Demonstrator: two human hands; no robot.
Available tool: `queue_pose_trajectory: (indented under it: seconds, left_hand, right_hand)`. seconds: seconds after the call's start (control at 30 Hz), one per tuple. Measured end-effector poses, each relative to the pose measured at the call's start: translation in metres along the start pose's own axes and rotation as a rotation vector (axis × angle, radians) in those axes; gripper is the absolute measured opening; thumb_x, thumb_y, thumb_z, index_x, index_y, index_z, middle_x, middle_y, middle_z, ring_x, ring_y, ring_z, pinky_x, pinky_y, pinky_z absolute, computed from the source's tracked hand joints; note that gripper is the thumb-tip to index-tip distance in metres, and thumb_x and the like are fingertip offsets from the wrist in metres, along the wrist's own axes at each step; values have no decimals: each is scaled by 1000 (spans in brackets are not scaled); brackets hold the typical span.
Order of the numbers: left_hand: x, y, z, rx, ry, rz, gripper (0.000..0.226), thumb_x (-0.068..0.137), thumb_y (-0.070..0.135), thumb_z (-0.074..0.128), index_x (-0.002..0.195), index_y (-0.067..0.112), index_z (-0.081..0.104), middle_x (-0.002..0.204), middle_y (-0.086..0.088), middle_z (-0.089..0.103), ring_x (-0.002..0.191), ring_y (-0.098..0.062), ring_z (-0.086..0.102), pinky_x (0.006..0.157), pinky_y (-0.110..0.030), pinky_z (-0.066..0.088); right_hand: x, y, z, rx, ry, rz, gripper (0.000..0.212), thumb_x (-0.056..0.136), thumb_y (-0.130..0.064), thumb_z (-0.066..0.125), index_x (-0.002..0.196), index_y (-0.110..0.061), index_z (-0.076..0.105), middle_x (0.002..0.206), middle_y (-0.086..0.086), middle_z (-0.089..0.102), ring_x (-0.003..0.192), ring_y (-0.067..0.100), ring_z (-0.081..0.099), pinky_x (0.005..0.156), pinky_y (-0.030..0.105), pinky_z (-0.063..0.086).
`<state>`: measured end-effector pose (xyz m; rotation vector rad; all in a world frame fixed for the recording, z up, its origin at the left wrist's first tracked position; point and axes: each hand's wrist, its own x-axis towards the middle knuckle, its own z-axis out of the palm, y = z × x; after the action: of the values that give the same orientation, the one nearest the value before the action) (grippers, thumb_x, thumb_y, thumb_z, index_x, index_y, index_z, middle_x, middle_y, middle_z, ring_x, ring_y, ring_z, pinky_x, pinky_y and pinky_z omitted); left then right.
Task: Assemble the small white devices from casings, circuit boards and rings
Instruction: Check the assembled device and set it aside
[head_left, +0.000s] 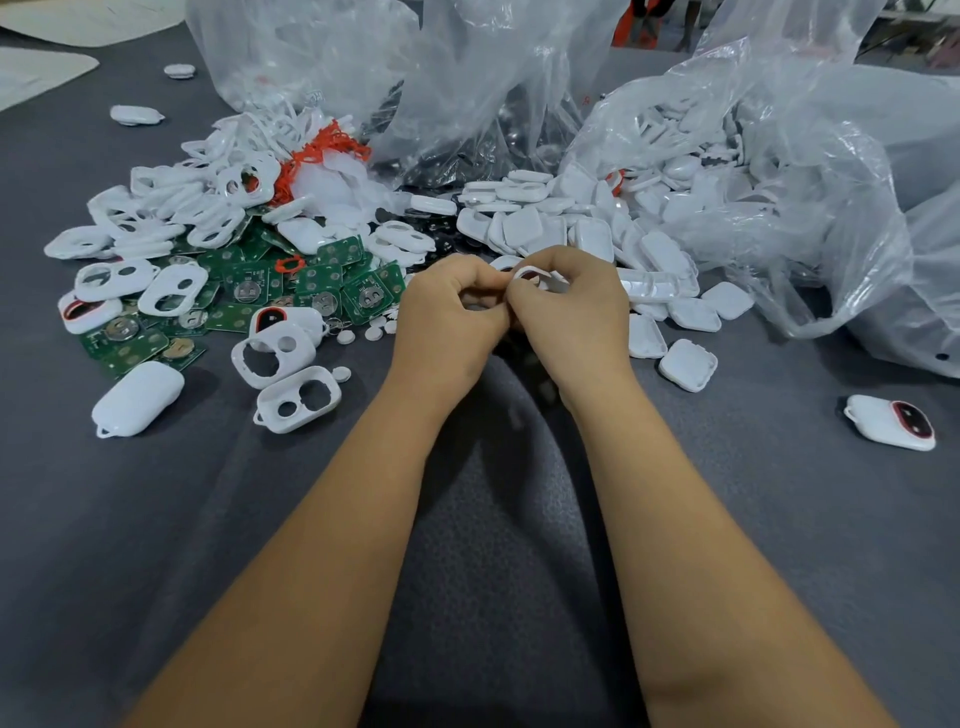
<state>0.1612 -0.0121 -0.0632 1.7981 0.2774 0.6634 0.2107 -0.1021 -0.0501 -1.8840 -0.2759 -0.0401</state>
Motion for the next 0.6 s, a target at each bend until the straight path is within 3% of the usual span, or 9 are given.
queue_pose_trajectory:
  seconds: [0.13, 0.33, 0.5, 0.6]
  left_hand:
    - [0, 0, 0, -29, -17, -9, 18, 79, -10, 65, 87, 6, 69, 87, -13, 71, 75, -12, 65, 71, -19, 52]
    - [2, -3, 3, 14, 32, 1, 19, 78, -8, 66, 80, 11, 67, 86, -13, 70, 77, -19, 65, 72, -30, 52]
    - [0, -1, 3, 58, 126, 12, 11, 80, 0, 66, 81, 10, 67, 74, -1, 68, 64, -4, 60, 57, -11, 43]
    - [0, 1, 3, 64, 164, -4, 10, 86, 6, 66, 84, 15, 66, 70, 3, 67, 60, -1, 60, 57, -9, 43]
  right_hand:
    - [-1, 0, -1, -5, -5, -15, 14, 72, -11, 59, 71, -21, 69, 66, -6, 66, 68, 12, 61, 65, 30, 51]
    - [-3, -1, 0, -43, -3, -35, 18, 76, -12, 59, 78, -26, 71, 73, -10, 68, 74, 10, 63, 70, 30, 54]
    - [-5, -3, 0, -72, -60, -103, 17, 81, -14, 60, 84, -26, 70, 75, -12, 66, 77, 10, 64, 75, 34, 55]
    - [-3, -3, -1, -57, -114, -127, 15, 86, -14, 59, 88, -23, 70, 73, -9, 66, 74, 9, 64, 72, 31, 55]
